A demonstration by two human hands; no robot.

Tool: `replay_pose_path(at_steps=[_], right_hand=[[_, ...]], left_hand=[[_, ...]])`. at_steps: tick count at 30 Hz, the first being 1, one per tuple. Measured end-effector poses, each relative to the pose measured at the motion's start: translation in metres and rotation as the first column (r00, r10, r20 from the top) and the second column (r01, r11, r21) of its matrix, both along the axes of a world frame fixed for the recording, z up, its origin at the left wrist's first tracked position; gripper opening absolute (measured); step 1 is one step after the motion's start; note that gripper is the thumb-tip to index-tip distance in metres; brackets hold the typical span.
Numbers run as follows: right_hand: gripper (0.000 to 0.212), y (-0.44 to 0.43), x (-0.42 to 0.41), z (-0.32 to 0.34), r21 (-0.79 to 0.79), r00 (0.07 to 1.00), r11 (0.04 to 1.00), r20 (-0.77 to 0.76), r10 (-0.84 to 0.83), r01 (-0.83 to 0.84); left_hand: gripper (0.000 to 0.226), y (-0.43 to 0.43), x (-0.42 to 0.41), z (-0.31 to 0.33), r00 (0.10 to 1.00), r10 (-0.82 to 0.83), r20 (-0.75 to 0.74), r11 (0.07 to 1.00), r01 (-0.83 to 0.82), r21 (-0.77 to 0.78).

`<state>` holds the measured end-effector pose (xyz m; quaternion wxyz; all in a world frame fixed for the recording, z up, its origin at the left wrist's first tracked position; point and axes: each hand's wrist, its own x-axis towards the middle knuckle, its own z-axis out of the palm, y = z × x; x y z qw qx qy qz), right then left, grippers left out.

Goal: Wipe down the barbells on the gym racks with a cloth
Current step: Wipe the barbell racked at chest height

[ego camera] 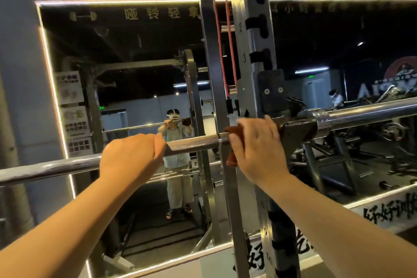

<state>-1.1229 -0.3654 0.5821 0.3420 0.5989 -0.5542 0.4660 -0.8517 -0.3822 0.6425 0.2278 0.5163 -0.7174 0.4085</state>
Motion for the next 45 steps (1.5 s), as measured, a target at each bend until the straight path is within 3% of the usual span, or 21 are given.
replay_pose_path(at_steps=[7,11,16,20,23,26,31,34,37,39,41,44,45], right_hand=[[0.040,-0.009,0.050,0.003,-0.156,0.921,0.988,0.382,0.081,-0.022],[0.031,-0.007,0.103,-0.002,-0.025,0.985,0.995,0.142,0.098,-0.096],[0.035,-0.003,0.064,0.019,0.094,0.990,0.993,-0.118,0.082,-0.071],[0.044,-0.004,0.071,0.041,0.135,0.998,0.989,0.015,-0.059,0.056],[0.044,-0.005,0.098,0.039,0.136,0.984,0.980,0.087,-0.157,0.144],[0.044,0.000,0.127,0.023,0.121,0.999,0.992,0.043,-0.026,0.021],[0.038,0.016,0.124,0.015,0.127,0.970,0.974,-0.131,0.206,-0.190],[0.042,0.010,0.102,0.023,0.119,0.973,0.992,-0.223,0.063,-0.037],[0.046,0.001,0.126,0.034,0.069,0.993,0.992,-0.051,-0.107,0.110],[0.042,-0.006,0.162,0.034,0.079,0.986,0.983,-0.053,-0.161,0.165],[0.035,-0.009,0.195,0.029,0.101,0.993,0.992,-0.099,-0.068,0.078],[0.028,0.000,0.201,0.026,0.113,0.973,0.984,-0.173,0.155,-0.136],[0.027,0.002,0.190,0.029,0.146,0.957,0.980,-0.234,0.170,-0.138]], left_hand=[[0.024,0.002,0.000,0.001,0.986,0.057,0.154,0.998,-0.057,-0.003],[0.022,0.004,0.000,0.001,0.987,0.051,0.156,0.999,-0.050,-0.011],[0.020,0.006,0.004,0.005,0.994,-0.024,0.110,0.999,0.021,0.034],[0.020,0.007,0.016,0.005,0.982,-0.156,0.104,0.982,0.142,0.125],[0.022,0.005,0.043,0.012,0.992,-0.084,0.093,0.985,0.068,0.162],[0.021,0.008,0.065,0.019,0.996,0.031,0.081,0.983,-0.045,0.176],[0.031,-0.001,0.060,0.010,0.999,-0.009,0.032,0.997,0.006,0.083],[0.029,-0.006,0.066,0.003,0.996,-0.066,0.058,0.997,0.064,0.035],[0.023,-0.004,0.069,0.003,0.992,-0.108,0.068,0.994,0.107,0.016],[0.017,-0.002,0.074,0.004,0.989,-0.136,0.063,0.989,0.131,0.071],[0.015,0.002,0.084,0.005,0.989,-0.139,0.046,0.985,0.133,0.110],[0.021,0.004,0.098,0.004,0.993,-0.116,0.002,0.992,0.116,0.054],[0.023,0.002,0.099,0.001,0.992,-0.123,-0.004,0.992,0.123,0.031]])
